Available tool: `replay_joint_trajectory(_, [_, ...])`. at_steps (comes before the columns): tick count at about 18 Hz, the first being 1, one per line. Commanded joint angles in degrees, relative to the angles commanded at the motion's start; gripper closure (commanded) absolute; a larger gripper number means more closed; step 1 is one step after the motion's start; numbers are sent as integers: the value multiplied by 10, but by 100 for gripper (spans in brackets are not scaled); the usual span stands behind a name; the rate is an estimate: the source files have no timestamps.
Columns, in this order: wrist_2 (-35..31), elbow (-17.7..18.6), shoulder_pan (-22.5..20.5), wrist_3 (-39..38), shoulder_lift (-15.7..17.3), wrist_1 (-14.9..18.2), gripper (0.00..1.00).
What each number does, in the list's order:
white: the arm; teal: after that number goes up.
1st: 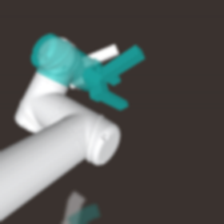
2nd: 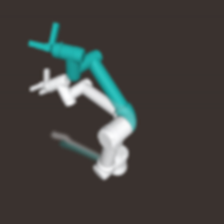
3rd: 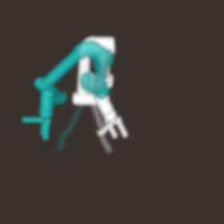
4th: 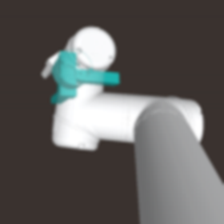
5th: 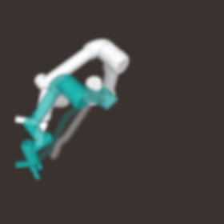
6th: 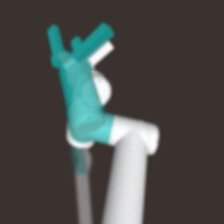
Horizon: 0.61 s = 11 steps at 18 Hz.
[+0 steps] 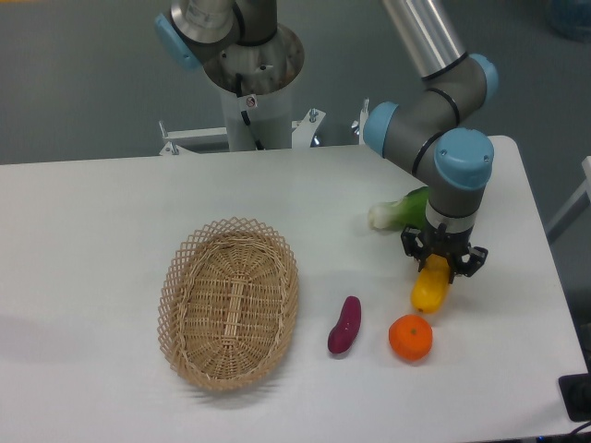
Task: Place the mango on the table
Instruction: 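Move the held mango beside the bok choy and lower it, then open the gripper to release the mango onto the table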
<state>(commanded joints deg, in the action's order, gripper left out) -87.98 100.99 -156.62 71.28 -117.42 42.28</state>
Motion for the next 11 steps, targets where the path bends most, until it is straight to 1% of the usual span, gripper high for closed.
replay_joint_trajectory(1, [0,-1,0,-2,0,0,13])
replay_joint_trajectory(2, [0,-3,0,-2,0,0,3])
replay_joint_trajectory(3, [0,-5,0,-4,0,0,0])
replay_joint_trajectory(6, [0,-17,-1,-6,6,2,0])
replay_joint_trajectory(8, [-3,-43,-1,-6,7,5,0])
replay_joint_trajectory(9, [-3,-66,-1,-6,11,17,0])
replay_joint_trajectory(11, [-3,-98,-2,-3,18,60,0])
